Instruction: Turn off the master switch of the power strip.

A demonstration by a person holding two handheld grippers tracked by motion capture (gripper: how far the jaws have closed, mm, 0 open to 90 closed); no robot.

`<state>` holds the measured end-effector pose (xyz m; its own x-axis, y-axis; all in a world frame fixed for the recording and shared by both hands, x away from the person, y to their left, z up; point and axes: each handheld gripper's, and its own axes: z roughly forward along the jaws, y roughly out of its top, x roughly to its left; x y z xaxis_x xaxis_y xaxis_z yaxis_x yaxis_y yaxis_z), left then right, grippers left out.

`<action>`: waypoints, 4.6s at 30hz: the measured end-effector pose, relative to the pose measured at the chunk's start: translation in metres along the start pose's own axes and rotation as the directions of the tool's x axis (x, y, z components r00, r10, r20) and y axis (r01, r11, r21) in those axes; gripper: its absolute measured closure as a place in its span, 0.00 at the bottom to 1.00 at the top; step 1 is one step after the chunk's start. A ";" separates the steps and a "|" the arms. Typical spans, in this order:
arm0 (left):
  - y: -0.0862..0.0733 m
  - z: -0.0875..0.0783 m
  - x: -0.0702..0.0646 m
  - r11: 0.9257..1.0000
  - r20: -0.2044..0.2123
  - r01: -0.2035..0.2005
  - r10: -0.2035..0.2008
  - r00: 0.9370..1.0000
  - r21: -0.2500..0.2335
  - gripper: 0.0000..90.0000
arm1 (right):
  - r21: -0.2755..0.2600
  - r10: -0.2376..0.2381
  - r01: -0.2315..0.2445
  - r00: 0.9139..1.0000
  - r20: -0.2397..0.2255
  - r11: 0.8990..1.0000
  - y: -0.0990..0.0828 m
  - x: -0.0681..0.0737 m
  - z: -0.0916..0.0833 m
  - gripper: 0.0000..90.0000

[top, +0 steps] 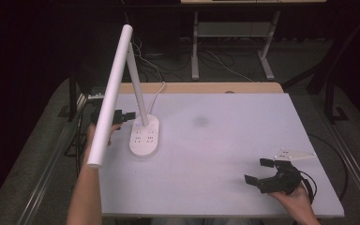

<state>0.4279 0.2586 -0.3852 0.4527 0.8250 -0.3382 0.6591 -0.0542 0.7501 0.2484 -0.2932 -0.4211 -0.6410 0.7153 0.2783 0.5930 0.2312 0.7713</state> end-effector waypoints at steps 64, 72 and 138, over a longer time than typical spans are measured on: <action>-0.026 0.044 -0.002 0.998 -0.044 0.002 0.000 0.999 0.057 1.00 | 0.037 0.003 -0.004 0.999 0.032 0.999 -0.001 -0.004 0.003 0.00; -0.028 0.044 -0.002 0.999 -0.044 0.039 -0.037 0.998 0.037 1.00 | 0.037 0.000 -0.001 0.999 0.036 0.999 -0.001 -0.004 0.003 0.00; -0.014 -0.032 -0.024 0.992 -0.025 -0.001 -0.003 1.000 -0.123 0.73 | 0.033 0.000 0.000 1.000 0.029 0.999 0.001 -0.005 0.002 0.00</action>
<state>0.3890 0.2577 -0.3693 0.4359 0.8389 -0.3258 0.5800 0.0149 0.8145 0.2527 -0.2950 -0.4231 -0.6269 0.7340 0.2613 0.6088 0.2522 0.7522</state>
